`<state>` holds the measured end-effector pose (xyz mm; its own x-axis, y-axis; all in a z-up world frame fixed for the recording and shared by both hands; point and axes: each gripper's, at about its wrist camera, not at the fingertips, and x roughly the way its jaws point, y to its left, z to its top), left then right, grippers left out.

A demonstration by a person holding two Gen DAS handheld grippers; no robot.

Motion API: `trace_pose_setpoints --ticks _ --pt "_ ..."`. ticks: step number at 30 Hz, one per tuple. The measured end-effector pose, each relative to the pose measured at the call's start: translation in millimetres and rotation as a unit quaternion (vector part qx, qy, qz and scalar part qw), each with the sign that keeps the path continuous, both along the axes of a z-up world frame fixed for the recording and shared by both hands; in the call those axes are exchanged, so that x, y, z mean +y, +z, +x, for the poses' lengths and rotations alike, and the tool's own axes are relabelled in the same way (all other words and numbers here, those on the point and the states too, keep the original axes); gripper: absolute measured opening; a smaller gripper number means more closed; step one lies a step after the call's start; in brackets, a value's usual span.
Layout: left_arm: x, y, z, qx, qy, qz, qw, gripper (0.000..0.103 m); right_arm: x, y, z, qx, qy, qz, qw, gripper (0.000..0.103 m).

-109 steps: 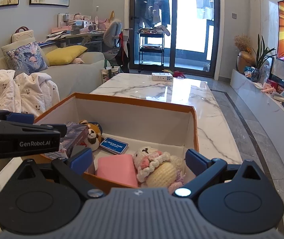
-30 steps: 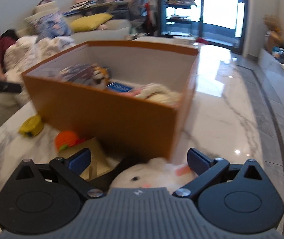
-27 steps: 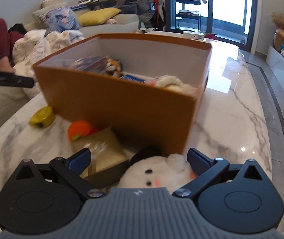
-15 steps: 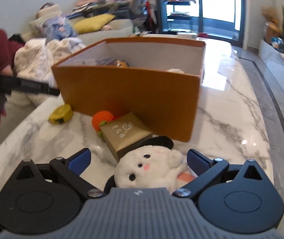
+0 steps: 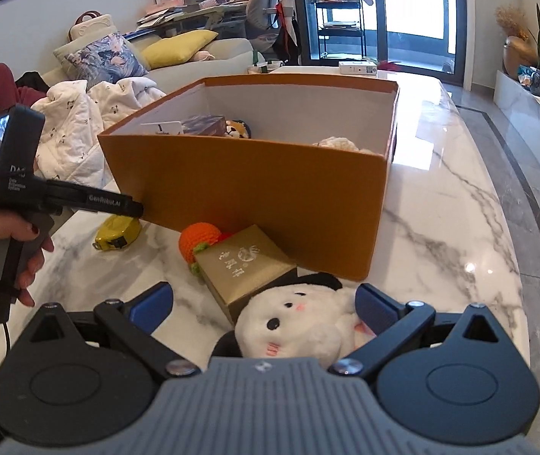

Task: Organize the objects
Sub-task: 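Move the left tool to the yellow tape measure while the right tool approaches the panda plush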

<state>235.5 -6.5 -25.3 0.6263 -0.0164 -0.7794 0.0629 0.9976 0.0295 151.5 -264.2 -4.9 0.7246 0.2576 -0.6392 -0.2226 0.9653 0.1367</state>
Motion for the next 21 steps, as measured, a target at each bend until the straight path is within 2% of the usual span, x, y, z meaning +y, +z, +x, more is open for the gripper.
trace_pose_setpoints --ticks 1,4,9,11,14,16,19,21 --pt "-1 -4 0 0.017 0.0 -0.001 0.9999 0.083 0 -1 0 0.0 -0.002 0.0 1.0 0.102" --pt "-6 -5 -9 0.019 -0.005 -0.006 0.9998 0.082 -2 -1 1 0.002 -0.006 -0.002 1.0 0.102" --pt "-17 -1 -22 0.019 -0.032 -0.027 0.9989 0.074 -6 -7 1 0.014 -0.019 -0.007 1.0 0.102" --pt "-22 1 -30 0.02 -0.05 -0.033 0.998 0.064 -6 -9 1 0.015 -0.02 -0.013 1.0 0.102" --pt "-25 4 -44 0.043 -0.076 -0.064 0.9941 0.063 -9 -10 0 0.017 -0.027 -0.017 0.999 0.102" --pt "-21 9 -53 0.037 -0.057 -0.075 0.9949 0.064 -11 -11 0 0.019 -0.031 -0.012 0.999 0.102" --pt "-13 16 -55 -0.009 -0.023 -0.066 0.9975 0.074 -14 -11 -2 0.021 -0.035 -0.004 0.999 0.102" --pt "-9 14 -50 -0.008 -0.001 -0.075 0.9971 0.074 -14 -10 -3 0.02 -0.037 -0.001 0.999 0.102"
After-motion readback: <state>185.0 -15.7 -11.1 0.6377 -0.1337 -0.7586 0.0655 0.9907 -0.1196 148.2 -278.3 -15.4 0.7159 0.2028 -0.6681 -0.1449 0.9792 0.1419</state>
